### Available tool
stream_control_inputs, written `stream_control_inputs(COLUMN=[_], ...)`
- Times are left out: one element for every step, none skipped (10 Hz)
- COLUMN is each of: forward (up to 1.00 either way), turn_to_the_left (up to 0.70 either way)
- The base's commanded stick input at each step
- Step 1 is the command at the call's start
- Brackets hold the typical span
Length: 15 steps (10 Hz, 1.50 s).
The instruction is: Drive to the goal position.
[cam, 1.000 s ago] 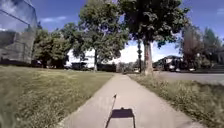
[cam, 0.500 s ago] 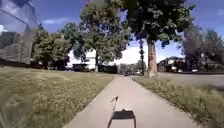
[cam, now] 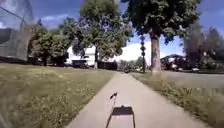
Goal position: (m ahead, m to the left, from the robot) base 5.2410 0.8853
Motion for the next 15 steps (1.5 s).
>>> stream_control_inputs(forward=[1.0,1.0,1.0,1.0,1.0,1.0,1.0,1.0,1.0,1.0,1.0,1.0,1.0,1.0,1.0], turn_to_the_left=[0.0,0.0,-0.01,-0.06,-0.15,-0.01,0.0,0.0,0.0,0.0,0.0,-0.01,-0.17,-0.33,-0.17])
